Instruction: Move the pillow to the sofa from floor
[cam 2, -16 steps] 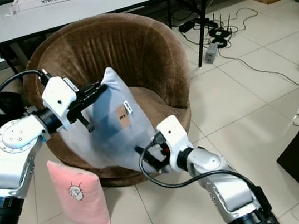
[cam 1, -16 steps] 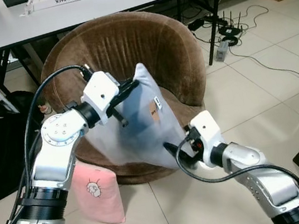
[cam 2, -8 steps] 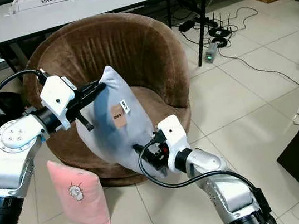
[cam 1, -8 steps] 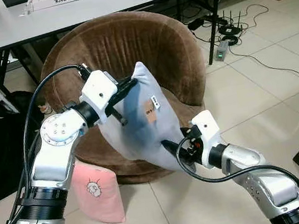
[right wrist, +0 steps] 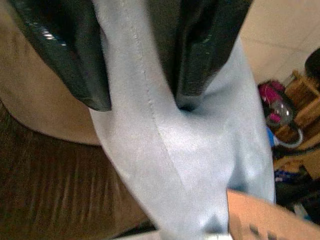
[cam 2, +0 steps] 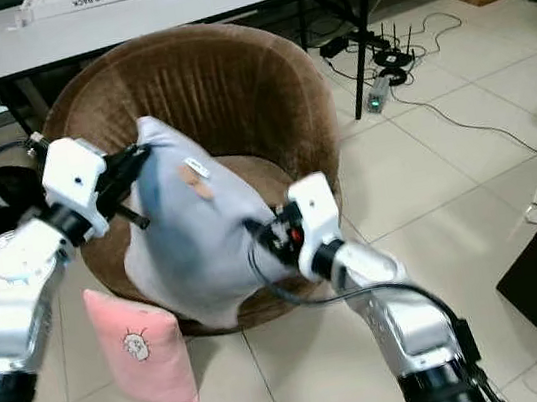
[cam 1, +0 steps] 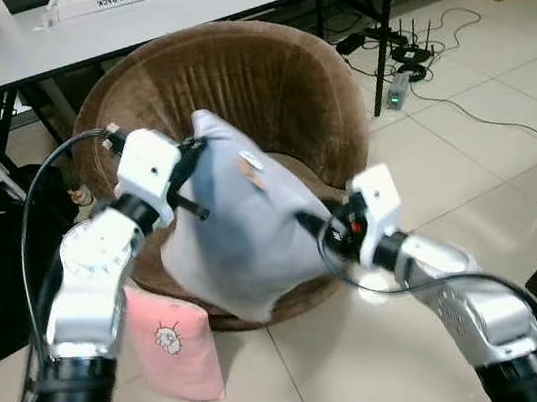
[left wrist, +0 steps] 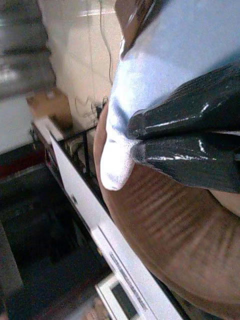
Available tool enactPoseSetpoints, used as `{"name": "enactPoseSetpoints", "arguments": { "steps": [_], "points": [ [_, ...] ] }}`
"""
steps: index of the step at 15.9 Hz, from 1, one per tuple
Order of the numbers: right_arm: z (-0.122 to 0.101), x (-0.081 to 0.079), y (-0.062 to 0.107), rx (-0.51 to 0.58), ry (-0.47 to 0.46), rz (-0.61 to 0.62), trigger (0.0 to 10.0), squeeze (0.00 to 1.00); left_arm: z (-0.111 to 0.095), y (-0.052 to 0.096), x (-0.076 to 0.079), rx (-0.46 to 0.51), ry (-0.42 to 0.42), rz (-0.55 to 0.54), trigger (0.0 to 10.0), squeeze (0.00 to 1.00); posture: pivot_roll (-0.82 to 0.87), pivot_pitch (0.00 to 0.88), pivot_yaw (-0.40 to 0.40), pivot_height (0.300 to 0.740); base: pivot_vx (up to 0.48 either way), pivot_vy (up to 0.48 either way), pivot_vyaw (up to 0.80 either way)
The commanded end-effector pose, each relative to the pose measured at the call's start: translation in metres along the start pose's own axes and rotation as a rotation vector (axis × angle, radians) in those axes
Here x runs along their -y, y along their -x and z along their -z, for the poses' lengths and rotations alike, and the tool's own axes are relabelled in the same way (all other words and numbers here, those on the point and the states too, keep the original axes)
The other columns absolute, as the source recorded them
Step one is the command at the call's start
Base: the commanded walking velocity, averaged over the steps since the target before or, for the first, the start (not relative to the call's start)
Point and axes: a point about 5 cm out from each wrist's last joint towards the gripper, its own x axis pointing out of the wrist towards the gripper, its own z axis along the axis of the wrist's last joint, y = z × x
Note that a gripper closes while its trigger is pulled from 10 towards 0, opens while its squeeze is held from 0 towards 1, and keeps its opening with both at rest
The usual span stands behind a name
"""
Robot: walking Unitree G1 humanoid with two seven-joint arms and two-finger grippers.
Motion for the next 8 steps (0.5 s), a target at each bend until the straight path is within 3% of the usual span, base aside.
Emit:
{"name": "enactPoseSetpoints", "arguments": {
  "steps": [1,5,6,7,8],
  "points": [
    [-0.013,0.001,-0.003,0.052,-0.007,0.003,0.0,0.0,-0.012,0.003,-0.007,0.038,-0.021,-0.093,10.0,0.0,0.06,0.0,0.07,0.74,0.0,0.0,0.0],
    [-0.025,0.0,-0.009,0.101,0.023,0.023,0.0,0.0,-0.014,0.0,0.005,0.043,0.079,-0.161,10.0,0.0,0.06,0.0,0.061,0.74,0.0,0.0,0.0],
    [-0.03,0.005,-0.011,0.133,0.043,0.102,8.1,0.0,-0.012,0.0,0.014,0.027,0.114,-0.169,10.0,0.0,0.06,0.0,0.066,0.74,0.0,0.0,0.0],
    [-0.031,0.011,-0.012,0.137,0.029,0.161,10.0,0.0,-0.011,0.0,0.019,0.022,0.129,-0.178,10.0,0.0,0.06,0.0,0.064,0.74,0.0,0.0,0.0],
    [-0.034,0.015,-0.012,0.16,0.038,0.211,10.0,0.0,-0.009,-0.001,0.025,0.002,0.124,-0.188,10.0,0.0,0.06,0.0,0.058,0.74,0.0,0.0,0.0]
  ]
}}
